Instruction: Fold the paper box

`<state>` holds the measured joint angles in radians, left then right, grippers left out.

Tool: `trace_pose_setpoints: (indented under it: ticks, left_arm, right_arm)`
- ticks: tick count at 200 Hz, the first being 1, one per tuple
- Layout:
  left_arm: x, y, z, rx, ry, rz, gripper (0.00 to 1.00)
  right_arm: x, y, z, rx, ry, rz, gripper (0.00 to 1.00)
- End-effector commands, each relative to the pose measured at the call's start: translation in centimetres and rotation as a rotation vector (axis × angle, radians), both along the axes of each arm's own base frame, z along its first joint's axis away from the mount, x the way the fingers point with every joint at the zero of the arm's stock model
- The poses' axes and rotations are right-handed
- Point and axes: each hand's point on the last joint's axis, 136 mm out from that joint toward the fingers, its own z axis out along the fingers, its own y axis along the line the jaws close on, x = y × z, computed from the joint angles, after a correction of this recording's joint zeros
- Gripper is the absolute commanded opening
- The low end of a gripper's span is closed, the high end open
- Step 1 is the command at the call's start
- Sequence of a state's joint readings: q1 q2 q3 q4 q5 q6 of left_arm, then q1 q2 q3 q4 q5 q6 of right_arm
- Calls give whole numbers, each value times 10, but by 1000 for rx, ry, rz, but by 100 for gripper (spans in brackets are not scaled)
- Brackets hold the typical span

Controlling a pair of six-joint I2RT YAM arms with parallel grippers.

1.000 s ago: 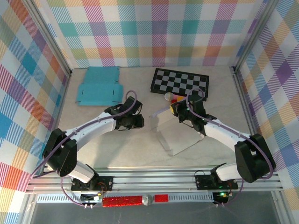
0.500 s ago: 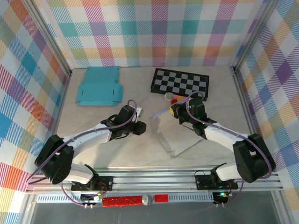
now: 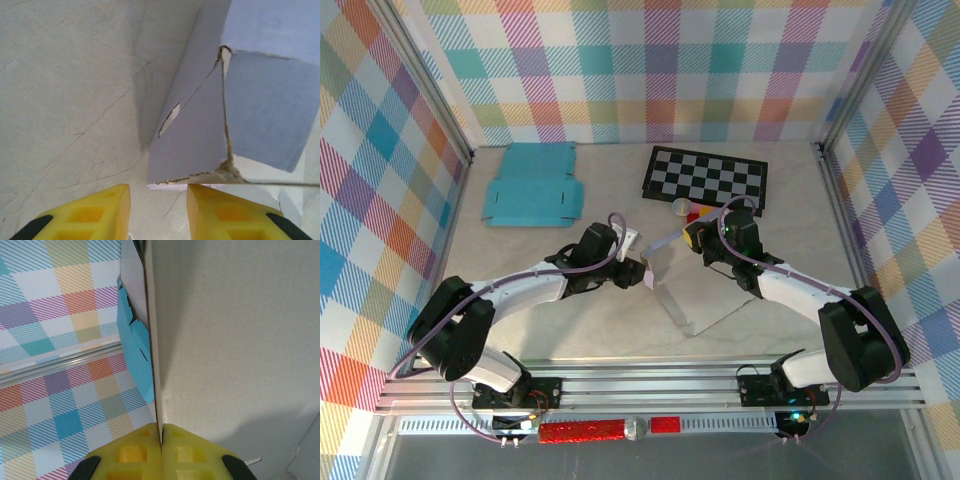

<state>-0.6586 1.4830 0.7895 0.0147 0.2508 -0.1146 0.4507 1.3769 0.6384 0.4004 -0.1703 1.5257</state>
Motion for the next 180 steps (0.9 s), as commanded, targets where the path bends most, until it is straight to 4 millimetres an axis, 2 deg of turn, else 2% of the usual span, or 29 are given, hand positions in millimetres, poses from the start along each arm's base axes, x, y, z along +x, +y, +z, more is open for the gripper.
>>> trace_pose_setpoints:
  ticks: [1, 58, 102, 180]
  left_arm:
    - [9, -16, 22, -52, -65, -45, 34]
    - [4, -30, 18, -19, -73, -95, 28]
    - [4, -42, 25, -17, -84, -114, 27]
    - [-1, -51, 20, -3, -73, -109, 24]
  right_arm:
    - [3, 2, 9, 14, -16, 13, 0]
    - [5, 4, 11, 17, -18, 21, 0]
    - [6, 5, 9, 20, -11, 24, 0]
    - [9, 4, 16, 27, -21, 17, 0]
